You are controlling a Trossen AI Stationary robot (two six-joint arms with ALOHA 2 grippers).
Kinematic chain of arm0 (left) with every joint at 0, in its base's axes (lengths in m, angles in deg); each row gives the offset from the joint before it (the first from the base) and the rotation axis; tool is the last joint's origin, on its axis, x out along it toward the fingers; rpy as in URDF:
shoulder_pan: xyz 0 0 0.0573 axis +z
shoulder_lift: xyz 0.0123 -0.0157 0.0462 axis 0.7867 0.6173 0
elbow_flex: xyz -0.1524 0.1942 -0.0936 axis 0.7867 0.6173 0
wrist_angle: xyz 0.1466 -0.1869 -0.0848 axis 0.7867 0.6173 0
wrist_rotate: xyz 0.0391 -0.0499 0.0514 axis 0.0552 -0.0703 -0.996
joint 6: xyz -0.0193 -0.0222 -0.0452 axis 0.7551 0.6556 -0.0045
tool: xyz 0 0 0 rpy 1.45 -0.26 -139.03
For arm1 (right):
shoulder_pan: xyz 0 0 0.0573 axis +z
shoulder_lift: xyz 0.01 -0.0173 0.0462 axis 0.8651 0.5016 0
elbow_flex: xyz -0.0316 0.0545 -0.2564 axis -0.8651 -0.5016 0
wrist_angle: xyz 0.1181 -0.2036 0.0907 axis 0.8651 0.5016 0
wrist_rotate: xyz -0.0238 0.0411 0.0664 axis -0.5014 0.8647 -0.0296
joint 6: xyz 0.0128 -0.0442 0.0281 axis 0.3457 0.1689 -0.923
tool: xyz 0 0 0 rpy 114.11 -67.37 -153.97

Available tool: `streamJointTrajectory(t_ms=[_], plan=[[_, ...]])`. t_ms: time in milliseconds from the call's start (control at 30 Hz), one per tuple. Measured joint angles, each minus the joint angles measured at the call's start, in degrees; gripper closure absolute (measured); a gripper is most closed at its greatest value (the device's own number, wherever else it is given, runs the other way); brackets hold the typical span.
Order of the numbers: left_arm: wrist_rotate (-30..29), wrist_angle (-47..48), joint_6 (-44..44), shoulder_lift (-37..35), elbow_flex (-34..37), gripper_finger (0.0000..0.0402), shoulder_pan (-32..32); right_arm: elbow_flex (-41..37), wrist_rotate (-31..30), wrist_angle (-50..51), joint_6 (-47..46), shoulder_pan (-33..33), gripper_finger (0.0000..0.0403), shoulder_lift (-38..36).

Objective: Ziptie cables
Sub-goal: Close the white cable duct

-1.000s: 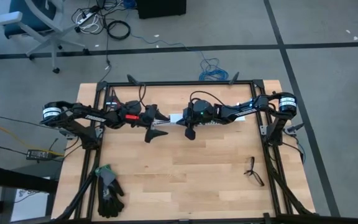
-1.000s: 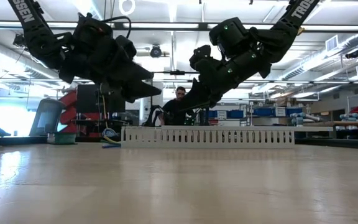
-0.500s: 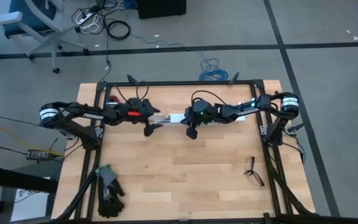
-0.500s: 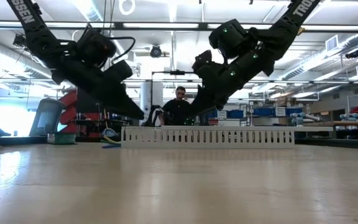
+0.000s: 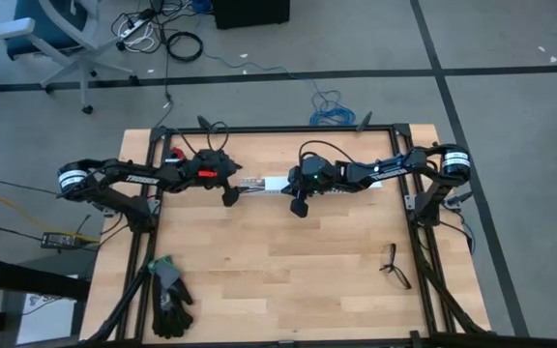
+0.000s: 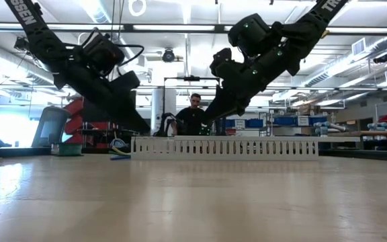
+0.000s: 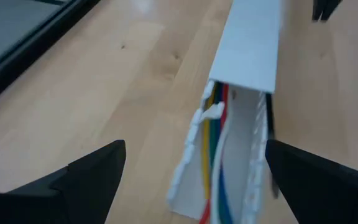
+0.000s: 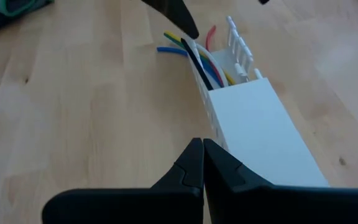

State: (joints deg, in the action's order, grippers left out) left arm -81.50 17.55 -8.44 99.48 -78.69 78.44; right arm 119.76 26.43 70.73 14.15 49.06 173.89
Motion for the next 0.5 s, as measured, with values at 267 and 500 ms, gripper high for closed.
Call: streamJointTrajectory(t_ms=[267, 500], plan=[[0.5, -5.1, 2.6, 0.0, 0.0, 0.0002, 0.0, 0.0, 0.0, -0.4, -0.3, 0.1, 0.0403, 0.0], [1.5, -6.5, 3.8, 0.0, 0.0, 0.0002, -0.4, 0.0, 0.0, -1.0, 0.1, 0.1, 0.0403, 0.0]])
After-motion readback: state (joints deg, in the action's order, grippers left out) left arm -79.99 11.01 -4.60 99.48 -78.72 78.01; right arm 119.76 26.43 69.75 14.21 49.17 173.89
